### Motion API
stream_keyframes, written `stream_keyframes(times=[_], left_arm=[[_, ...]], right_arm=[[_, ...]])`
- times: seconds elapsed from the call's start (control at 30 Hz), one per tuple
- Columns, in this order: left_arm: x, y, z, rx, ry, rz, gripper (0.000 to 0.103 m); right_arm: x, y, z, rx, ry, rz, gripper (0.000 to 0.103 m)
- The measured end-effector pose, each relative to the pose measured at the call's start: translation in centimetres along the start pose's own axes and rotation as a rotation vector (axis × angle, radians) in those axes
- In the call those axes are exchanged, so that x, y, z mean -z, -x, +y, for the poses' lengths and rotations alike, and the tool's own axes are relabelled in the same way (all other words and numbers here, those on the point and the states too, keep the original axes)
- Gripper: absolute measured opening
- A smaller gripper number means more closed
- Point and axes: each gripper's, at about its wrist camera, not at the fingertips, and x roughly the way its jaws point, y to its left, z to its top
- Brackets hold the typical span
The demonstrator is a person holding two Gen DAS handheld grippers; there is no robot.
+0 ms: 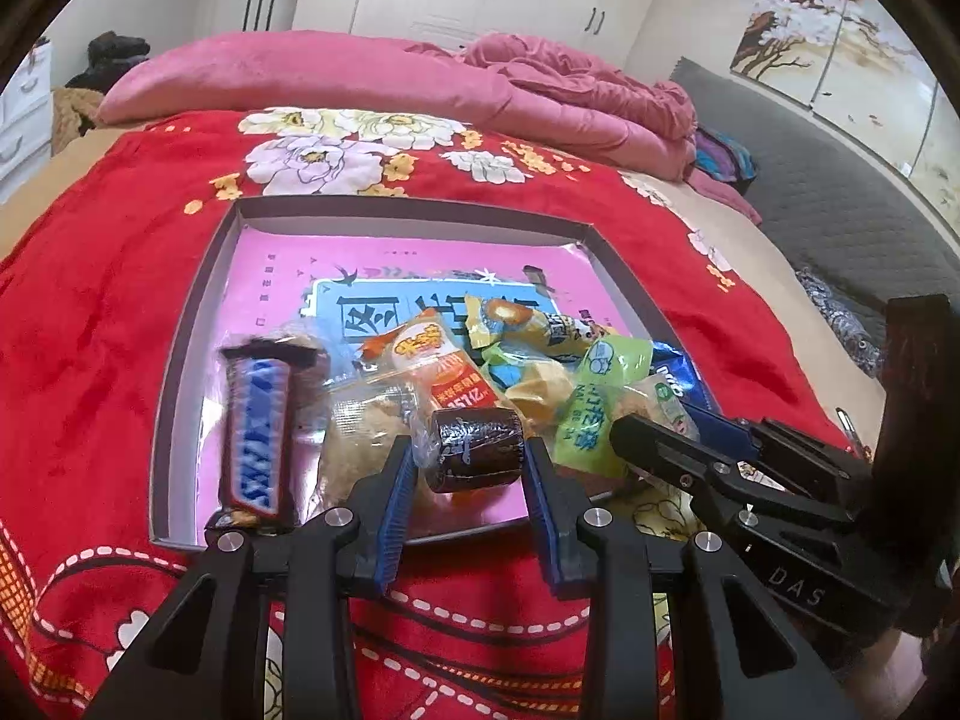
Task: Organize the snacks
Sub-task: 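Lift both held snacks and carry them over the tray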
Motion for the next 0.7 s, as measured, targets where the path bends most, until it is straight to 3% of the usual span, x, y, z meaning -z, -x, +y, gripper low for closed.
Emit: stream_keyframes(times=[0.7], left_arm=[[-0.28,-0.61,-0.27,-0.013,-0.010,0.007,0.037]], right_arm=[[0.01,-0.73,1.11,0.041,0.066,0.008,0.036]])
